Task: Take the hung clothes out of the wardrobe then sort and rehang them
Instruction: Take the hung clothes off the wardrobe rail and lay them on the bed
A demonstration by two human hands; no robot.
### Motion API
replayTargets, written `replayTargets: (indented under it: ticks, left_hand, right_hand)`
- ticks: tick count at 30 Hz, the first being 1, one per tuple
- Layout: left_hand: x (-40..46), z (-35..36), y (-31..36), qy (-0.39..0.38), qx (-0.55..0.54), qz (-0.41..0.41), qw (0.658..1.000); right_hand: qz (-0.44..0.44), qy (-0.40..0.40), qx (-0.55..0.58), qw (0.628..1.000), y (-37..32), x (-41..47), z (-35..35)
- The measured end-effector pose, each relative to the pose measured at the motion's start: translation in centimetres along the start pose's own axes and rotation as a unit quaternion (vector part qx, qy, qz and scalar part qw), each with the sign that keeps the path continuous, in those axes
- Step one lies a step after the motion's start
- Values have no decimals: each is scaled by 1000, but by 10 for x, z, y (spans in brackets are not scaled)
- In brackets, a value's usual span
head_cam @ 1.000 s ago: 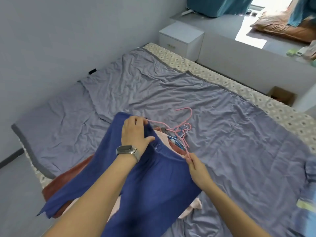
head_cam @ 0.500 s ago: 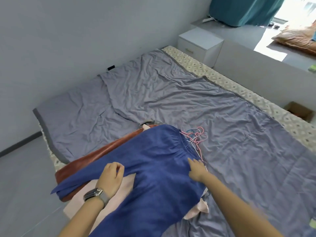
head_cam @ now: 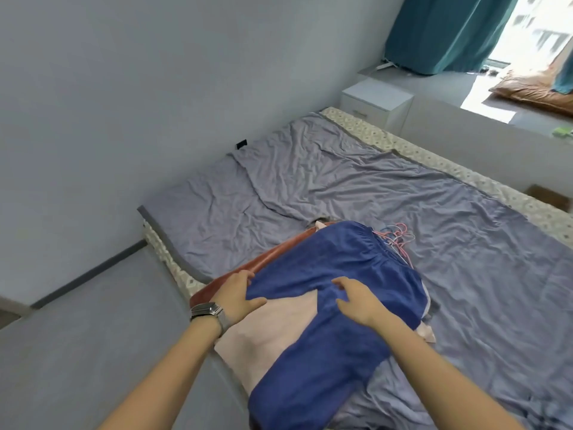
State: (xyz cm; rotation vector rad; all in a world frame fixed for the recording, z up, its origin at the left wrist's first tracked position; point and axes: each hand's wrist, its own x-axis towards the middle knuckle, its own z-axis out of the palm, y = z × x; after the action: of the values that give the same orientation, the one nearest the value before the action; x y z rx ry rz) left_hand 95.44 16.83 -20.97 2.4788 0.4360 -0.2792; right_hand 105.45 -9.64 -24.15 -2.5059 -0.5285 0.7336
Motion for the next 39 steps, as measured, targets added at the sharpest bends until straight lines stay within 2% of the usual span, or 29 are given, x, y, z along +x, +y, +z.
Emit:
replayTargets:
  ticks: [4,9,15,20,26,30,39]
  left_hand:
    - [-20,-45,-21,34,6,24,999]
    - [-67,-70,-59,91,-48,-10,995]
    - [-176,-79,-119,151,-100,-135,974]
    - [-300,-79,-158,183,-133,-255,940]
    - [-429,-72,-177,322,-195,-328,866]
    - [-519,-85,-202,407,-224,-368,805]
    - [-740,-104,-304,563,-242,-489,621]
  right_hand:
    - [-16,5,3,1000,-55,-17,0]
    - [-38,-53,-9,998,-122,-28,13]
    - [-117,-80,-8,990,-188,-52,60]
    - [-180,-135,5,974,-240,-90,124]
    - [-249,-217,47,943,-321,-154,207]
    - [-325,-291,41,899,-414,-209,262]
    - [-456,-443,21,771,-616,-357,427]
